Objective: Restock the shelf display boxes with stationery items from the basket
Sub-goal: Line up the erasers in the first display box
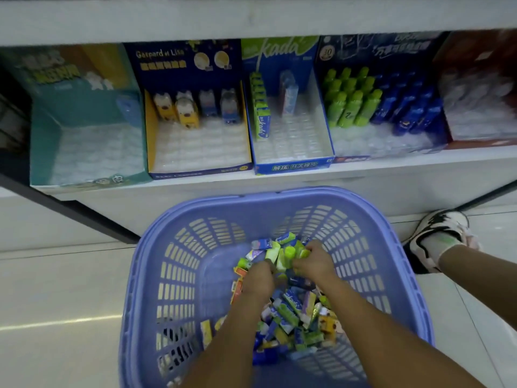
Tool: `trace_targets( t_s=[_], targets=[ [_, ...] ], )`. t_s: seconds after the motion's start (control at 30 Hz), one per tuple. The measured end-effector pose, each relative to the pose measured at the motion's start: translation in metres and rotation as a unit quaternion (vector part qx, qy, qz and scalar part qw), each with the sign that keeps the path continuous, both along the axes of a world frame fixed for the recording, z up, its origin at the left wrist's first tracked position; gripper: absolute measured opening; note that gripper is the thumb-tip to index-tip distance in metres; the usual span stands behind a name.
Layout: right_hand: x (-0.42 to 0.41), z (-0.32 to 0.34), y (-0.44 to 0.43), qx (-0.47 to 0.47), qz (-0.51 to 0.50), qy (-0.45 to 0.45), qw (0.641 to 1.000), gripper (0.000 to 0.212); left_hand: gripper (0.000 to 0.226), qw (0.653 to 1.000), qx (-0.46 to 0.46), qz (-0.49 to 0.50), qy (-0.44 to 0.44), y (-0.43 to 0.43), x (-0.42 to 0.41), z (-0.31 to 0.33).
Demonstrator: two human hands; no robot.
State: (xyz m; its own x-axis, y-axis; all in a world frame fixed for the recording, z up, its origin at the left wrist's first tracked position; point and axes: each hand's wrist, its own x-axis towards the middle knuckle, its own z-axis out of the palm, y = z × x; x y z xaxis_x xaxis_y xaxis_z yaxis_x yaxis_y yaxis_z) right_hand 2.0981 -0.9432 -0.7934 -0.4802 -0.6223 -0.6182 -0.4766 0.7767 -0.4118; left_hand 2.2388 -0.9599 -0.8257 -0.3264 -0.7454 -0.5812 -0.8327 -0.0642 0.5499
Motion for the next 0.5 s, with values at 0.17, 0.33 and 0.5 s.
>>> trace_targets(
  t_s=[0.17,0.33,0.5],
  targets=[
    [-0.005,0.046,-0.01,-0.082,0.057,-0.097,0.99,0.043,0.024,0.99,0.059,0.082,0.102,-0.035,0.02,0.04],
    [0.002,0.107,-0.013,-0.152,0.128,-0.09,0.976,0.028,0.026,0.99,0.053,0.035,0.123,-0.065,0.046,0.113],
    [0.018,0.18,-0.019,-0.357,0.07,-0.192,0.911,0.013,0.016,0.964,0.036,0.078,0.252,-0.079,0.075,0.199]
  ],
)
